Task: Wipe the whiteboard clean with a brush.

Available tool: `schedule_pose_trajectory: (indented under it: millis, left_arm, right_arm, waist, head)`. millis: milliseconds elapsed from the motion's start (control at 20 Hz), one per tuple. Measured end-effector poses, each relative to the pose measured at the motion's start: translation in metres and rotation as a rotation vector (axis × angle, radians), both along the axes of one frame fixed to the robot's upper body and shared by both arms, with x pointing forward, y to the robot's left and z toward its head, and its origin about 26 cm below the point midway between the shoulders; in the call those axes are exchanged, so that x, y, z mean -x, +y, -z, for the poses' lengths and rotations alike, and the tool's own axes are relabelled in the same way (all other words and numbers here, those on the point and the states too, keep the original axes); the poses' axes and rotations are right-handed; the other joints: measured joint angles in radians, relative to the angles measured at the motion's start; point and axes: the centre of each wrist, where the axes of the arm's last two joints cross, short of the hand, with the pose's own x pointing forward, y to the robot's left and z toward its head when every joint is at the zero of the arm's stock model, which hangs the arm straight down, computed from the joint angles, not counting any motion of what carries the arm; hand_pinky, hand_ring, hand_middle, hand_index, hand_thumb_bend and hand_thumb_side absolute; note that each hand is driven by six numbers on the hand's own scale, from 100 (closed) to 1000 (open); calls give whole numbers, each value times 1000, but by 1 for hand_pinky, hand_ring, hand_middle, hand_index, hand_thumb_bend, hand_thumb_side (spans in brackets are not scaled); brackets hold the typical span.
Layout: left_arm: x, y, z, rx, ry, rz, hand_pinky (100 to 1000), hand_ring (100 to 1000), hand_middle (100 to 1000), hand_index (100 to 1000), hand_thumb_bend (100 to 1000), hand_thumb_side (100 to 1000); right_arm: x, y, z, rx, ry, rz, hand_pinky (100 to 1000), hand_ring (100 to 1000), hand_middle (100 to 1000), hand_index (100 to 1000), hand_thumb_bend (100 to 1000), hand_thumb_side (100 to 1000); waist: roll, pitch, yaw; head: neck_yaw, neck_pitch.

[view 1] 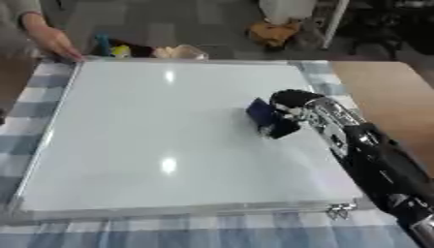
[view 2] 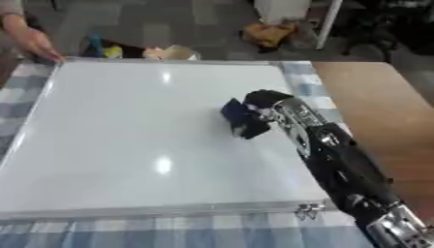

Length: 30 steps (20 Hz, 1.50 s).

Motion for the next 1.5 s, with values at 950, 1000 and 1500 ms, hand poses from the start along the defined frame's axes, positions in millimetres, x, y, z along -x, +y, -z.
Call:
schedule_pose_trajectory:
  millis: [950,1000,1500]
  left_arm:
    - [0,0,0,0,0,0,560,558,606,726,670,979]
    - [0,0,0,0,0,0,560,558,606,726,670,979]
    - [0,0,1,0,3,-1,560,557,606,726,670,978]
  right_arm:
    - [8,18,-8,5,-4,-98,657,629,570,454,100,658]
    - [10,21,-10,1,-6,-115,657,629,570,454,100,658]
    - [26,55,-27,10,4,-282,656,629,570,456,100,671]
  waist:
    - [-1,-5,-9]
    - [-1,-5,-10]
    - [-5,-10,-17]
  head:
    - [-1,0]
    - [-1,0]
    - [-4,0]
